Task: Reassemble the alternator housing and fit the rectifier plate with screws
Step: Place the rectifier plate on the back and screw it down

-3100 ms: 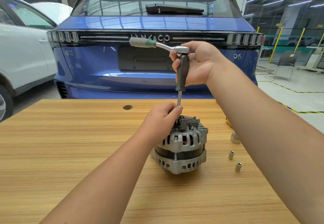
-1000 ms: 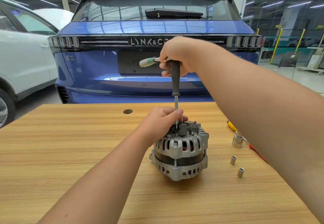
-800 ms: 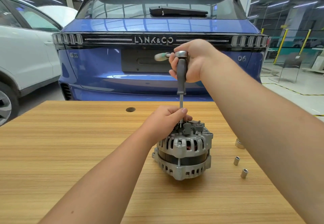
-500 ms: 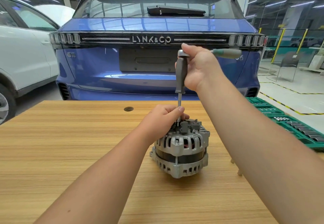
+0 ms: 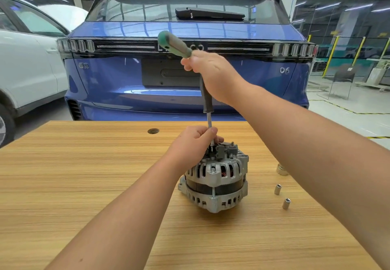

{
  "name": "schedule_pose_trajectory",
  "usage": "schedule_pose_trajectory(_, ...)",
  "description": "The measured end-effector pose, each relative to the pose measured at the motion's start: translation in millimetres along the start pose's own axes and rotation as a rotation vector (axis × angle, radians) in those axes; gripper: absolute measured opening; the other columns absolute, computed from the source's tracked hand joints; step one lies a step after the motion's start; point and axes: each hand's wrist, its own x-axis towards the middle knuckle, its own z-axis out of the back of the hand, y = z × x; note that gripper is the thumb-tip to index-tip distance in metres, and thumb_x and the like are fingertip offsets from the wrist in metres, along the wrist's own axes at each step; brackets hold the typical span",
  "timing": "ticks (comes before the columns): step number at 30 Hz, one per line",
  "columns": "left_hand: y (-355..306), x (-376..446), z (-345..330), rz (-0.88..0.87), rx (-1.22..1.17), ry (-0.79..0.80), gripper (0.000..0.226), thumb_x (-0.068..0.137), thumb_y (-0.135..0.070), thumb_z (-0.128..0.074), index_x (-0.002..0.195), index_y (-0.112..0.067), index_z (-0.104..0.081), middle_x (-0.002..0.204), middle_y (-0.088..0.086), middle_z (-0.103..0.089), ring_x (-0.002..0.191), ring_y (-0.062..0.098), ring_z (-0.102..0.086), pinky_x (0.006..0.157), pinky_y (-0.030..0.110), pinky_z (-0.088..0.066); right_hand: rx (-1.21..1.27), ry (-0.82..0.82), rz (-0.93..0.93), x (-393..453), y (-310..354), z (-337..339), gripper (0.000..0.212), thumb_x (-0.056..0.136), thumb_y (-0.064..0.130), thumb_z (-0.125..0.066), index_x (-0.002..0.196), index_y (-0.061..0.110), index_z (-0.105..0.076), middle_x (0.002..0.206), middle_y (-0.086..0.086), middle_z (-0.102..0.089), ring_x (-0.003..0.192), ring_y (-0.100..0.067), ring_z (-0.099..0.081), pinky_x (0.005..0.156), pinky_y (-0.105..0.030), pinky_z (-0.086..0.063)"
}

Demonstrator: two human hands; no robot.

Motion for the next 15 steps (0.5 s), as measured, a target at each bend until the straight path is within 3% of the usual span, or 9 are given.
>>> schedule_pose_trajectory(2,-2,-1,1,-0.012,0.002,0.010,0.039,0.103,-0.056,-0.043,0.078,-0.052,-0.072,0.103,-0.026,-0.074,0.102,-0.004,-0.060,0.073,0.024,-0.038,0.056,0.051,-0.020,2,1,5,0.035,0.101,0.044,-0.035,0.104,0.030,-0.068,0.114,0.008,-0.069,0.113,-0.010,-0.058,0.107,-0.035,-0.039)
schedule_pose_trajectory(4,-3,-2,0,-0.013,-0.004,0.018,0.040,0.104,-0.055,-0.043,0.076,-0.052,-0.071,0.104,-0.026,-0.074,0.104,-0.003,-0.060,0.074,0.025,-0.038,-0.073,0.063,0.016,3,1,10,0.040,0.105,0.044,-0.032,0.112,0.029,-0.068,0.113,0.010,-0.069,0.114,-0.012,-0.059,0.109,-0.038,-0.040)
schedule_pose_trajectory(5,-3,-1,0,-0.009,-0.007,0.021,0.040,0.104,-0.055,-0.043,0.078,-0.048,-0.073,0.104,-0.026,-0.074,0.104,-0.003,-0.060,0.074,0.025,-0.038,-0.132,0.056,0.020,3,2,11,0.041,0.107,0.044,-0.033,0.115,0.027,-0.069,0.108,0.008,-0.071,0.108,-0.014,-0.062,0.103,-0.037,-0.043)
schedule_pose_trajectory(7,-1,-1,0,-0.006,-0.013,0.023,0.040,0.103,-0.055,-0.043,0.087,-0.040,-0.076,0.103,-0.026,-0.073,0.104,-0.003,-0.060,0.075,0.026,-0.040,-0.197,0.053,0.009,5,3,14,0.041,0.107,0.043,-0.038,0.103,0.019,-0.072,0.082,0.004,-0.069,0.073,-0.014,-0.060,0.075,-0.034,-0.047)
schedule_pose_trajectory(9,0,0,0,-0.010,-0.019,0.029,0.039,0.103,-0.054,-0.044,0.091,-0.037,-0.077,0.104,-0.025,-0.073,0.104,-0.001,-0.061,0.078,0.027,-0.043,-0.290,0.072,-0.018,10,6,17,0.046,0.106,0.041,-0.044,0.093,0.006,-0.070,0.058,0.006,-0.049,0.050,-0.012,-0.039,0.052,-0.028,-0.033)
schedule_pose_trajectory(11,1,1,1,-0.014,-0.028,0.044,0.038,0.103,-0.054,-0.046,0.091,-0.037,-0.077,0.106,-0.024,-0.074,0.106,0.000,-0.062,0.080,0.028,-0.044,-0.423,0.109,-0.052,17,14,15,0.045,0.104,0.042,-0.048,0.086,0.007,-0.069,0.062,0.000,-0.049,0.053,-0.014,-0.038,0.053,-0.029,-0.031)
schedule_pose_trajectory(13,1,1,2,-0.017,-0.034,0.057,0.037,0.102,-0.055,-0.047,0.087,-0.039,-0.076,0.106,-0.025,-0.074,0.108,0.001,-0.062,0.085,0.031,-0.046,-0.542,0.138,-0.095,26,25,14,0.041,0.101,0.041,-0.052,0.080,0.009,-0.068,0.064,-0.002,-0.059,0.055,-0.018,-0.049,0.054,-0.028,-0.039)
schedule_pose_trajectory(15,3,2,3,-0.024,-0.033,0.061,0.035,0.101,-0.057,-0.047,0.084,-0.044,-0.076,0.106,-0.026,-0.074,0.109,0.002,-0.062,0.089,0.034,-0.047,-0.481,0.168,-0.210,38,32,14,0.031,0.098,0.033,-0.056,0.082,0.009,-0.067,0.059,0.001,-0.067,0.053,-0.016,-0.063,0.055,-0.027,-0.050)
